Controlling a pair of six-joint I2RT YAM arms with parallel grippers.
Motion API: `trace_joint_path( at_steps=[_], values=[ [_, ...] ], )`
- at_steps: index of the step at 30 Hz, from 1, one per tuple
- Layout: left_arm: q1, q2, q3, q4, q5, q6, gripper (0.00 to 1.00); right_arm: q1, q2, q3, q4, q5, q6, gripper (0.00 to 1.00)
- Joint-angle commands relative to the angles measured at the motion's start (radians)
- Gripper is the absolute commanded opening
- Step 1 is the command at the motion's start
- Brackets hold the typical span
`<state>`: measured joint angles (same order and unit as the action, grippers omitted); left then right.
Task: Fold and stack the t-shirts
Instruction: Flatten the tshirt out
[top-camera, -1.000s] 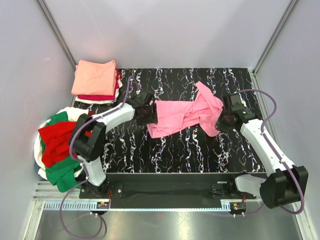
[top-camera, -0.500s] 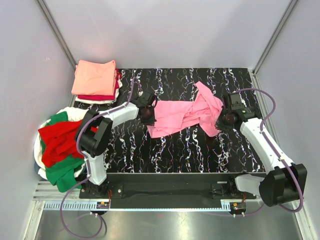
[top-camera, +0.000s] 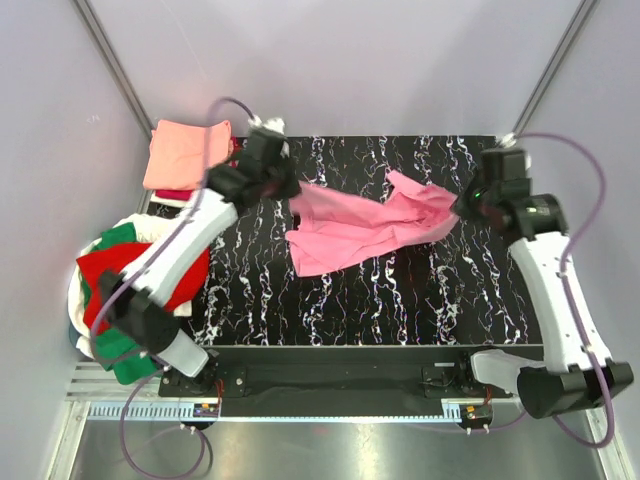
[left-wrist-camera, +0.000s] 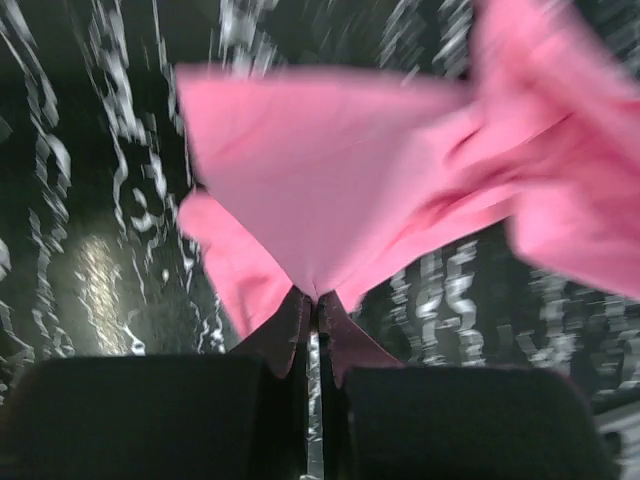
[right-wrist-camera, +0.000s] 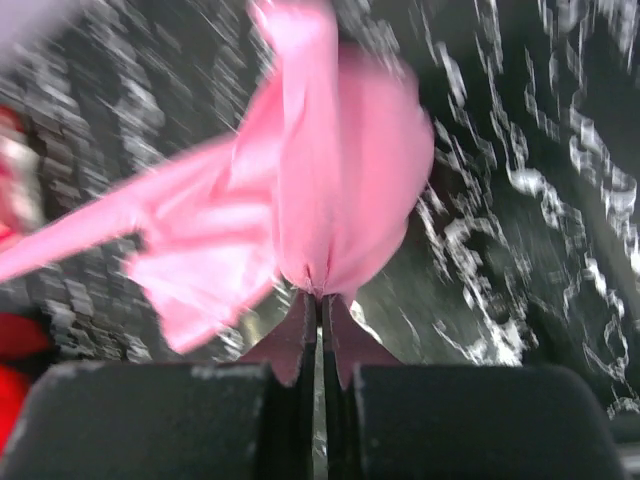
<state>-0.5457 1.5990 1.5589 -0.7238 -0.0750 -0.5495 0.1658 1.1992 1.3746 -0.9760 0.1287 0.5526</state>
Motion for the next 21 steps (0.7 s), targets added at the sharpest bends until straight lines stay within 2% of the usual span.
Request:
trace_joint_path(
  at_steps=[1,8,11,14,17,19,20,21],
  values=[
    [-0.002,-0.212,0.205,-0.118,-0.094,0.065,0.00,-0.003,-0.095,0.251,-0.087,0.078,-0.023,0.00],
    [-0.002,-0.408,0.420,-0.187,-0.115,0.088,0.00,-0.005,-0.217,0.506,-0.165,0.244,0.010,0.00],
    [-0.002,-0.467,0.473,-0.193,-0.123,0.100,0.00,-0.006,-0.283,0.569,-0.167,0.301,0.009,0.00],
    [-0.002,-0.496,0.442,-0.137,-0.109,0.123,0.00,-0.005,-0.343,0.583,-0.148,0.315,-0.013,0.00],
    [0.000,-0.420,0.455,-0.077,-0.103,0.167,0.00,-0.005,-0.349,0.571,-0.184,0.307,-0.008,0.00],
    [0.035,-0.262,0.504,-0.081,-0.077,0.198,0.00,-0.005,-0.336,0.532,-0.220,0.284,0.006,0.00],
    [0.065,-0.191,0.570,-0.097,0.014,0.189,0.00,-0.005,-0.336,0.511,-0.225,0.273,0.021,0.00],
    [0.132,-0.034,0.605,-0.133,0.065,0.159,0.00,-0.005,-0.336,0.461,-0.225,0.264,0.029,0.00]
  ],
)
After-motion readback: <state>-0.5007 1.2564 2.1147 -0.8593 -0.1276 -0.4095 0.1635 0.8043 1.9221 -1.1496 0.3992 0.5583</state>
